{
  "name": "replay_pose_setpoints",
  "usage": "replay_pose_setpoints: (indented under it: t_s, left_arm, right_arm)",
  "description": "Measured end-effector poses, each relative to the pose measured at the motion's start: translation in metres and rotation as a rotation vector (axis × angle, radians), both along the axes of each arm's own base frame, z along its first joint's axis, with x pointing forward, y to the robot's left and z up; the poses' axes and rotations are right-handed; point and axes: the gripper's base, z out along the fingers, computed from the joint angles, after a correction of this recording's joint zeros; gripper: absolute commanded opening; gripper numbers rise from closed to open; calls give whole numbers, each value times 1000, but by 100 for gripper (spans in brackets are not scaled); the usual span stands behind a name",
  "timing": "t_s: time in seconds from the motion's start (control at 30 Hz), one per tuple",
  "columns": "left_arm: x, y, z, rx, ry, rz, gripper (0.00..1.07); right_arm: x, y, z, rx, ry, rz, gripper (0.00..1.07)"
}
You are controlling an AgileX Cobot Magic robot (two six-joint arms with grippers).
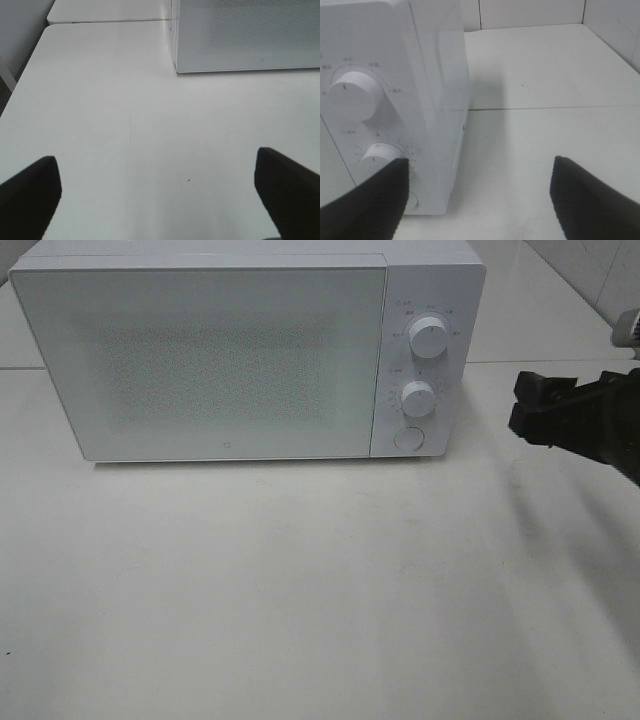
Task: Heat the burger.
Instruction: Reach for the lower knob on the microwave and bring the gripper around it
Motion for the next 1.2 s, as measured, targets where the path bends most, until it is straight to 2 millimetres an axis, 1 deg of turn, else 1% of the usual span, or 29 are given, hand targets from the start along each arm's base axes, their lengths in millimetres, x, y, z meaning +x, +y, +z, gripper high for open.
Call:
replay_pose_setpoints:
  t_s: [0.03, 0.07, 0.1, 0.13, 0.17, 0.23, 0.27, 0.3, 0.33, 0.4, 0.47, 0.5, 0.57, 0.6, 0.7, 0.77, 1.07, 1.2]
  left_arm:
    - [0, 0, 0, 0, 0, 0, 100]
    - [0, 0, 0, 0, 0, 0, 100]
    - [0, 0, 0, 0, 0, 0, 100]
    - [0, 0, 0, 0, 0, 0, 100]
    - [0, 0, 0, 0, 0, 0, 100]
    - [0, 0, 0, 0, 0, 0, 100]
    - [0, 0, 0, 0, 0, 0, 100]
    - [0, 0, 0, 0, 0, 0, 100]
    - [0, 0, 0, 0, 0, 0, 100]
    - [0, 0, 0, 0, 0, 0, 100]
    - [0, 0, 0, 0, 0, 0, 100]
    - [0, 0, 0, 0, 0, 0, 100]
    - [0, 0, 0, 0, 0, 0, 100]
    - [0, 0, 0, 0, 0, 0, 100]
    - [0, 0, 0, 0, 0, 0, 100]
    - [0, 0, 0, 0, 0, 0, 100]
    - [0, 0, 0, 0, 0, 0, 100]
    - [0, 0, 0, 0, 0, 0, 100]
  right_arm:
    - [0, 0, 0, 0, 0, 0, 75]
    - [0, 10, -7, -27, -7, 10, 75]
    - [0, 14, -10, -36, -12, 10, 75]
    - [0, 14, -10, -36, -12, 10, 75]
    - [0, 22, -16, -43, -19, 9, 75]
    - [0, 25, -18, -44, -22, 4, 75]
    - [-2, 32, -24, -50, -25, 3, 75]
    - [-3, 38, -30, -59, -10, 3, 75]
    - [-3, 38, -30, -59, -10, 3, 75]
    - [-3, 47, -37, -56, 14, -6, 75]
    - [-3, 49, -38, -52, 18, -10, 75]
    - [1, 56, -39, -41, 17, -20, 75]
    - [2, 59, -38, -34, 13, -23, 75]
    - [5, 65, -40, -35, 13, -21, 75]
    - [7, 68, -40, -39, 10, -20, 75]
    - [14, 78, -43, -79, 4, -11, 75]
    - [29, 90, -44, -87, -15, -13, 75]
    - [41, 100, -48, -81, -26, -13, 75]
